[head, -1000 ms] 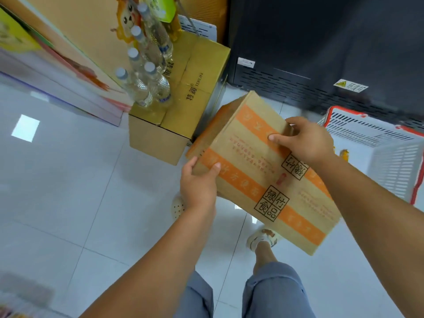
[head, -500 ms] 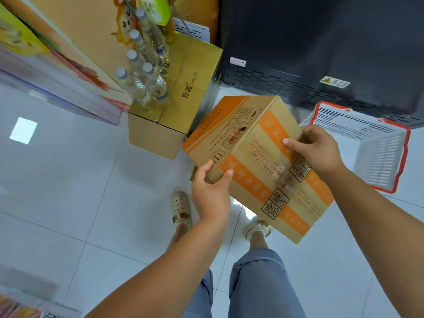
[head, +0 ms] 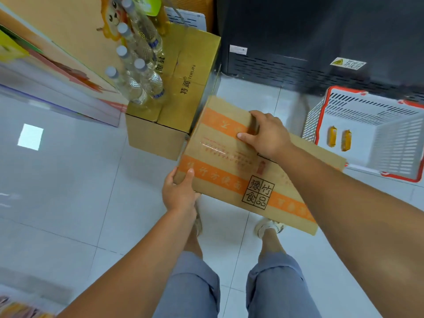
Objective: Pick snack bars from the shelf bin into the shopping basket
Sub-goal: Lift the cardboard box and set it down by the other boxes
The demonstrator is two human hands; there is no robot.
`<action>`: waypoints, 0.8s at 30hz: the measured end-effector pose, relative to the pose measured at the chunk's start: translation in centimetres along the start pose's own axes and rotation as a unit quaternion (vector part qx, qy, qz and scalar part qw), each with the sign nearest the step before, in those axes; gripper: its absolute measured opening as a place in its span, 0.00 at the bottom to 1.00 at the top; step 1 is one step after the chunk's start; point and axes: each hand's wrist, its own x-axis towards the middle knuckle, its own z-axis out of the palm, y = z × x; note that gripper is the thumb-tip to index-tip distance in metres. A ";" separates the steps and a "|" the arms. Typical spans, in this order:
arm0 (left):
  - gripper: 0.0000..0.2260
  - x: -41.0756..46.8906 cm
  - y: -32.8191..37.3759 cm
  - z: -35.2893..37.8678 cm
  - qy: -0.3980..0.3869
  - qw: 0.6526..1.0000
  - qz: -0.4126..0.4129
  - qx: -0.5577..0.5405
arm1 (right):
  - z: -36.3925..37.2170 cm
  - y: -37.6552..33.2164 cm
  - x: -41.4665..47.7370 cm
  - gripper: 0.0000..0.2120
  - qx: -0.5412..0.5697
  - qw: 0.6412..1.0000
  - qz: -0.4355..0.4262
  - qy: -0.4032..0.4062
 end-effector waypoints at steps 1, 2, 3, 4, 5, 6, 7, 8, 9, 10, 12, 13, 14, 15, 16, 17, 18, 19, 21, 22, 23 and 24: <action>0.20 1.4 -0.3 -0.4 0.012 1.000 -0.008 0.015 | 1.0 -0.3 0.5 0.34 -0.005 1.000 -0.010 -0.009; 0.19 2.8 -0.5 -0.8 0.018 0.999 -0.013 0.033 | 2.0 -0.4 1.0 0.34 -0.010 1.000 -0.022 -0.013; 0.18 4.2 -0.7 -1.1 0.018 0.998 -0.018 0.051 | 3.0 -0.5 1.3 0.35 -0.019 0.999 -0.035 -0.014; 0.19 5.6 -0.7 -1.4 0.014 0.997 -0.027 0.068 | 3.9 -0.4 1.4 0.35 -0.032 0.998 -0.044 -0.019; 0.20 6.8 -0.7 -1.7 0.008 0.995 -0.038 0.087 | 4.8 -0.2 1.2 0.35 -0.048 0.997 -0.054 -0.023; 0.21 7.7 -0.6 -2.0 0.002 0.993 -0.050 0.109 | 5.5 0.1 0.8 0.35 -0.062 0.996 -0.061 -0.027; 0.21 8.3 -0.4 -2.0 -0.003 0.989 -0.061 0.135 | 6.1 0.6 0.2 0.35 -0.070 0.995 -0.065 -0.023; 0.21 8.6 -0.2 -1.9 -0.006 0.983 -0.062 0.171 | 6.5 1.2 -0.6 0.35 -0.071 0.995 -0.063 -0.013; 0.21 8.4 0.1 -1.7 0.005 0.970 -0.039 0.238 | 6.8 1.9 -1.7 0.34 -0.062 0.997 -0.051 0.005; 0.25 8.3 0.4 -1.3 0.029 0.942 0.019 0.335 | 7.0 2.7 -2.9 0.34 -0.045 0.998 -0.028 0.030; 0.32 7.4 1.4 0.3 0.045 0.845 0.220 0.485 | 7.3 4.6 -5.4 0.33 -0.010 0.995 0.049 0.086; 0.34 6.6 2.0 1.7 0.010 0.796 0.307 0.521 | 7.4 5.7 -6.7 0.34 0.007 0.989 0.100 0.110; 0.34 5.9 2.3 3.7 -0.037 0.751 0.365 0.549 | 7.7 6.9 -8.0 0.34 0.026 0.979 0.153 0.131; 0.34 4.8 2.5 6.0 -0.083 0.705 0.399 0.581 | 8.0 8.0 -9.3 0.34 0.046 0.967 0.201 0.151; 0.35 3.5 2.6 8.5 -0.127 0.662 0.420 0.608 | 8.2 9.0 -10.6 0.34 0.067 0.953 0.241 0.171; 0.35 2.2 2.6 11.0 -0.169 0.619 0.437 0.630 | 8.6 9.9 -11.8 0.34 0.086 0.939 0.273 0.189; 0.35 0.9 2.4 13.4 -0.215 0.575 0.452 0.647 | 8.8 10.6 -12.8 0.35 0.106 0.926 0.302 0.199; 0.35 -0.2 2.1 15.7 -0.259 0.533 0.459 0.662 | 9.0 11.2 -13.6 0.36 0.133 0.912 0.330 0.201; 0.35 -1.8 1.1 19.7 -0.321 0.457 0.459 0.691 | 9.7 12.2 -14.6 0.41 0.228 0.877 0.386 0.175; 0.36 -2.5 0.5 21.4 -0.339 0.425 0.457 0.704 | 10.0 12.5 -14.8 0.45 0.285 0.851 0.415 0.149; 0.36 -3.0 -0.3 23.0 -0.355 0.399 0.449 0.716 | 10.5 12.9 -15.0 0.48 0.333 0.824 0.440 0.126; 0.38 -3.6 -1.1 24.3 -0.368 0.381 0.439 0.726 | 10.9 13.3 -15.3 0.52 0.369 0.801 0.460 0.106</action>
